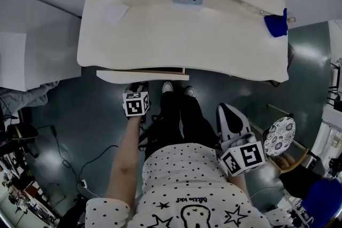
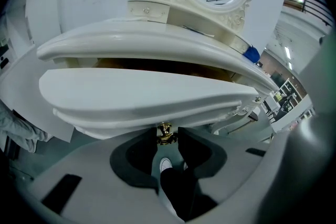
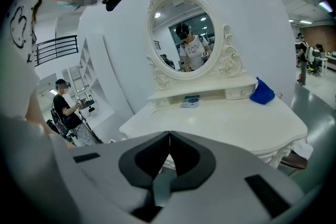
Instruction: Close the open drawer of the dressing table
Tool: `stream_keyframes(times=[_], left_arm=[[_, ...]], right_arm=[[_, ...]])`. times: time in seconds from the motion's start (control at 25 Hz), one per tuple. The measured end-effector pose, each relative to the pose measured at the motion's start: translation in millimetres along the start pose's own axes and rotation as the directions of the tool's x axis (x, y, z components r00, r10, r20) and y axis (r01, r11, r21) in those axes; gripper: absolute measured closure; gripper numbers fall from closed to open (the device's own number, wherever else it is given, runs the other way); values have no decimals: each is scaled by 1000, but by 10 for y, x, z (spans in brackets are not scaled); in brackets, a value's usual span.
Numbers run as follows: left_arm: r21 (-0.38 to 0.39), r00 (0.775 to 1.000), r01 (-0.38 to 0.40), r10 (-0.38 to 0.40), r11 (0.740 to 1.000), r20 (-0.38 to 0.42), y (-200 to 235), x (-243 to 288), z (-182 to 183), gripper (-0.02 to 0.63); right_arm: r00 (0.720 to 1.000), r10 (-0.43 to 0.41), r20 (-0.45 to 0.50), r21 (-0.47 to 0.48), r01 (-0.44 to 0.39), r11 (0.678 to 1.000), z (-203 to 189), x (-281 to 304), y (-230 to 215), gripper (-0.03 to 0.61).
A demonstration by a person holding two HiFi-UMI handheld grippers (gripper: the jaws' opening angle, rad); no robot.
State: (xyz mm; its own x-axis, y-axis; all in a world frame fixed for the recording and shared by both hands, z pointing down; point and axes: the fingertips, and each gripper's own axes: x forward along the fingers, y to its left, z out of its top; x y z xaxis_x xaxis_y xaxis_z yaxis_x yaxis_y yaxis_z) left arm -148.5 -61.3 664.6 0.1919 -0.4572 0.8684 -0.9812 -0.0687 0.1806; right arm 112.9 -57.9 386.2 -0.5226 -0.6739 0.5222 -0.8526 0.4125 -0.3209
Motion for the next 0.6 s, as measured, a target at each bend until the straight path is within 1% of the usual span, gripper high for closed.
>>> stream_keyframes(times=[0.28,0.6], left_arm=[[2,1000,4,-4,1000,8,18,99,177,479],[8,1000,9,-9,1000,18,30,137,266,479]], right_arm=[[1000,-21,16,-1,21,1000,37,-18,4,569],[998,-56,34,5,56,998,62,-67,-22,569]])
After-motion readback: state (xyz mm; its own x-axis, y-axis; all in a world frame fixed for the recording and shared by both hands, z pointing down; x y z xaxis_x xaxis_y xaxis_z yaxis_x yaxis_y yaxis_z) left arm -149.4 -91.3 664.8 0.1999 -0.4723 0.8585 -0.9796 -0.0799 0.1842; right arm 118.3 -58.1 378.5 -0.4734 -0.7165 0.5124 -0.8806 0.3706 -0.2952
